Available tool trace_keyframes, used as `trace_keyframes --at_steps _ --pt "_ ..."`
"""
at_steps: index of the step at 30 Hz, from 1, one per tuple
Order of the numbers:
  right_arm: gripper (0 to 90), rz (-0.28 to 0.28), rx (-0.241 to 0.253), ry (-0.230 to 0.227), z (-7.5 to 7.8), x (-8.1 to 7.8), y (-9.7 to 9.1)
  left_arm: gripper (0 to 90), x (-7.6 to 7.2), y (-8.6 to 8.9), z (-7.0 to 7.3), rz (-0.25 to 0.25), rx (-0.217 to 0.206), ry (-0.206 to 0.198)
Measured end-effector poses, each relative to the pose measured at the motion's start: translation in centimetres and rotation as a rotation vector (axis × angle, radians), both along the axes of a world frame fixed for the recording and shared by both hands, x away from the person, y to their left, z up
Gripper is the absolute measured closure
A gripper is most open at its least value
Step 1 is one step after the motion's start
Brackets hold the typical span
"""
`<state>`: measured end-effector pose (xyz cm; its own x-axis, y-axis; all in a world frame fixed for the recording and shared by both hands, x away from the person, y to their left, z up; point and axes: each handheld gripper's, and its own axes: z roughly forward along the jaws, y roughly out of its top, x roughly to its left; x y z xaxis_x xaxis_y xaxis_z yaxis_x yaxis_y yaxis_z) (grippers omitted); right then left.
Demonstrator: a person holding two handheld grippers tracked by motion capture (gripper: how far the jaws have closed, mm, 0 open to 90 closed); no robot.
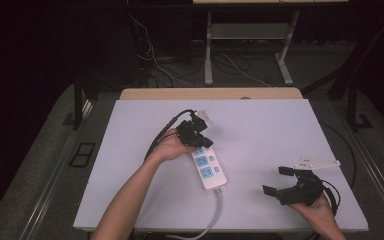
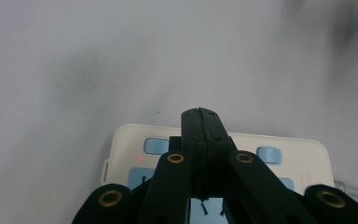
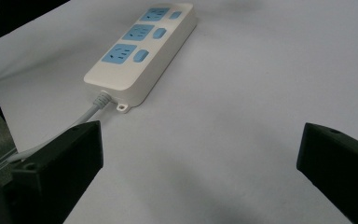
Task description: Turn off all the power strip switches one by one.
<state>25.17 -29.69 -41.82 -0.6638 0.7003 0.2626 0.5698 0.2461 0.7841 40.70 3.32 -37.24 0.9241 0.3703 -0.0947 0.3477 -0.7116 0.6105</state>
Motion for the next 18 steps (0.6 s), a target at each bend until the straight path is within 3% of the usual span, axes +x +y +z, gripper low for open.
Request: trace_keyframes --at_steps 9,18 --pt "0.0 0.004 -0.003 0.001 0.0 0.0 0.1 89.3 0.8 0.8 -0.3 0.042 -0.006 0.003" --pt "0.0 0.007 -0.006 0.001 -0.1 0.0 0.1 89.3 1.5 1.1 -1.1 0.062 0.014 0.014"
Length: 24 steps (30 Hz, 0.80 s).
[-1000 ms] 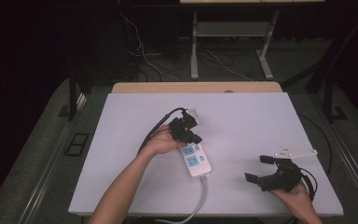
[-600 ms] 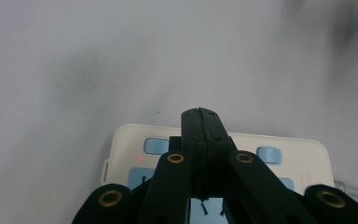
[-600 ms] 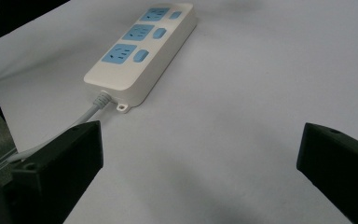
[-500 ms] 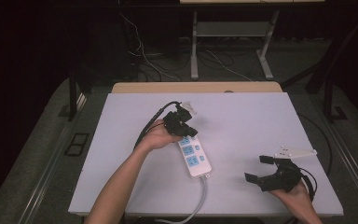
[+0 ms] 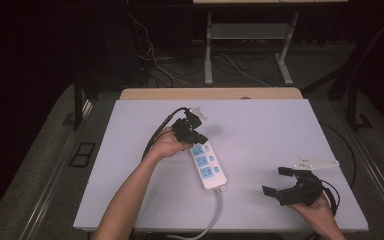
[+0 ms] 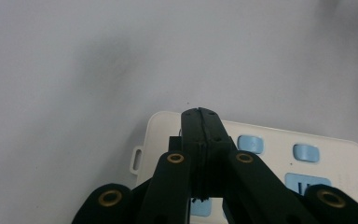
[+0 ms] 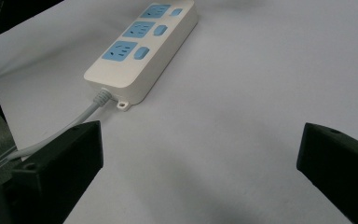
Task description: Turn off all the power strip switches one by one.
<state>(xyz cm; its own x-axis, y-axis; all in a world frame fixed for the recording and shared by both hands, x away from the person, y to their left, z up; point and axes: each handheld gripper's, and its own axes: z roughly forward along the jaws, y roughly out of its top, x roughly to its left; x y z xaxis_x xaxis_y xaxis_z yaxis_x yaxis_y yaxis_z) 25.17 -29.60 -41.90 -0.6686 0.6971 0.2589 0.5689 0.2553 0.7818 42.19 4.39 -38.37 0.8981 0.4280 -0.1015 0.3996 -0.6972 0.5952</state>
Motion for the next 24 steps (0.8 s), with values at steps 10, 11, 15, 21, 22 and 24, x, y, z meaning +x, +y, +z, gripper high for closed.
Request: trace_keyframes --at_steps 10,11,15,21,22,24 --pt "0.0 0.001 -0.001 0.0 0.0 0.0 0.0 89.3 0.4 -0.6 -1.0 0.007 0.015 0.015" --pt "0.0 0.002 -0.002 0.001 0.0 0.0 0.0 89.2 0.4 -0.8 -1.1 0.004 0.015 0.016" --pt "0.0 0.003 -0.004 0.003 0.0 0.0 0.0 89.2 0.4 -1.3 -1.6 -0.002 0.015 0.023" --pt "0.0 0.005 -0.005 0.004 0.0 0.0 0.0 89.2 0.4 -1.7 -2.1 -0.009 0.032 0.027" --pt "0.0 0.005 -0.006 0.004 0.0 0.0 0.0 89.2 0.4 -1.7 -2.2 -0.008 0.036 0.029" --pt "0.0 0.006 -0.006 0.003 0.0 0.0 0.0 89.2 0.5 -1.6 -2.3 -0.004 0.024 0.035"
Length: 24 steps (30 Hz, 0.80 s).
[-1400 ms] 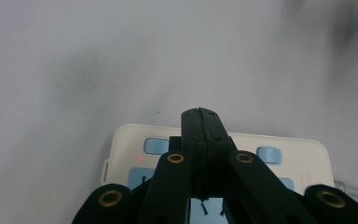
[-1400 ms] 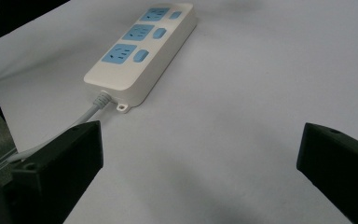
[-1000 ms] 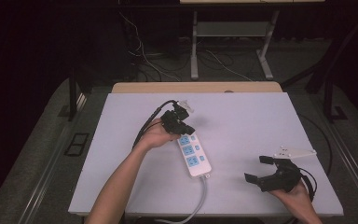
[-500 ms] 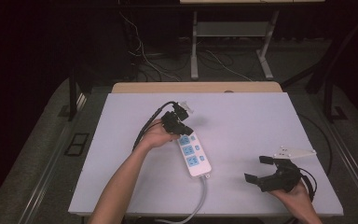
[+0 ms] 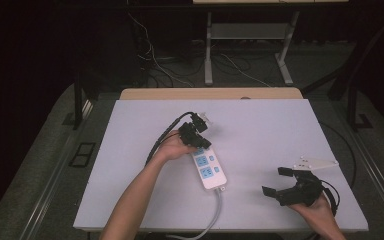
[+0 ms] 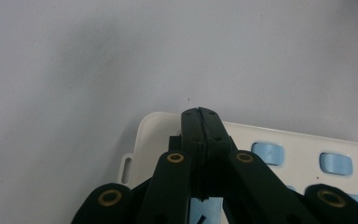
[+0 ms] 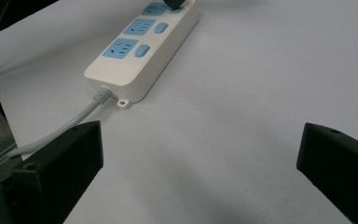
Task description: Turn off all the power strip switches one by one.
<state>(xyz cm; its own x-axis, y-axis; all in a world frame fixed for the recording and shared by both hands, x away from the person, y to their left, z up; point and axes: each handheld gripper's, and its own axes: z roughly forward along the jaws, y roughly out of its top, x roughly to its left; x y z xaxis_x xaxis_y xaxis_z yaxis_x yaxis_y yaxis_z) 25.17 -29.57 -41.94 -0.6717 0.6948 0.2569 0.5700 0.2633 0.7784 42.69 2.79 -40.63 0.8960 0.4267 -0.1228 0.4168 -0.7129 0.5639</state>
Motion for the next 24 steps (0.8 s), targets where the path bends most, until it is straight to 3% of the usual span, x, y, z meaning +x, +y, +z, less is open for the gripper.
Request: trace_keyframes --at_steps 13,24 --pt "0.0 -0.001 -0.003 -0.007 0.14 -0.11 -0.02 89.7 0.48 0.61 -0.55 0.038 -0.063 0.064" --pt "0.0 -0.003 -0.005 -0.003 0.05 -0.03 -0.05 89.4 0.12 0.45 -0.41 0.034 -0.043 0.028"
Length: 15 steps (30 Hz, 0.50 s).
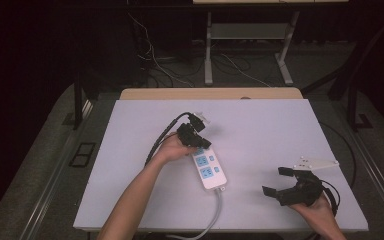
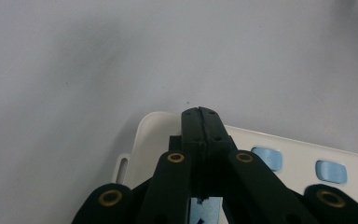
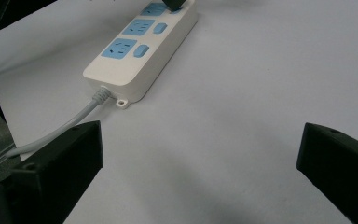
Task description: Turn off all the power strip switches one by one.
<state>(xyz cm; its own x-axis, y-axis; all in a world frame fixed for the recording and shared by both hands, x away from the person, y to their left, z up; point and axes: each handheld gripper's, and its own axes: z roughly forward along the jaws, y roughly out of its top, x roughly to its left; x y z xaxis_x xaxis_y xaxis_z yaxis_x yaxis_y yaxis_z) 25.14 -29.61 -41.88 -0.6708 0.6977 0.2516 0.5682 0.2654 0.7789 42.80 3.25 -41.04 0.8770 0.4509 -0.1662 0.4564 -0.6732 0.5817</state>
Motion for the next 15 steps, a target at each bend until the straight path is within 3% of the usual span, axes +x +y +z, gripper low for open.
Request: trace_keyframes --at_steps 3,8,11,14,15 --pt "0.0 -0.001 0.002 -0.001 0.0 0.0 0.0 89.4 -0.2 -0.1 0.1 -0.001 0.016 -0.012" --pt "0.0 -0.001 0.004 -0.001 0.0 0.0 0.0 89.2 -1.1 -0.1 0.9 0.003 0.003 -0.098" --pt "0.0 -0.004 0.007 -0.003 0.1 0.0 -0.1 89.2 -1.7 0.6 1.5 0.007 -0.063 -0.124" --pt "0.0 -0.006 0.007 -0.002 0.1 0.0 -0.1 88.8 -2.1 1.2 2.2 0.014 -0.089 -0.136" --pt "0.0 -0.006 0.007 -0.003 0.1 0.0 -0.1 83.0 -2.2 1.3 2.3 0.015 -0.097 -0.136"
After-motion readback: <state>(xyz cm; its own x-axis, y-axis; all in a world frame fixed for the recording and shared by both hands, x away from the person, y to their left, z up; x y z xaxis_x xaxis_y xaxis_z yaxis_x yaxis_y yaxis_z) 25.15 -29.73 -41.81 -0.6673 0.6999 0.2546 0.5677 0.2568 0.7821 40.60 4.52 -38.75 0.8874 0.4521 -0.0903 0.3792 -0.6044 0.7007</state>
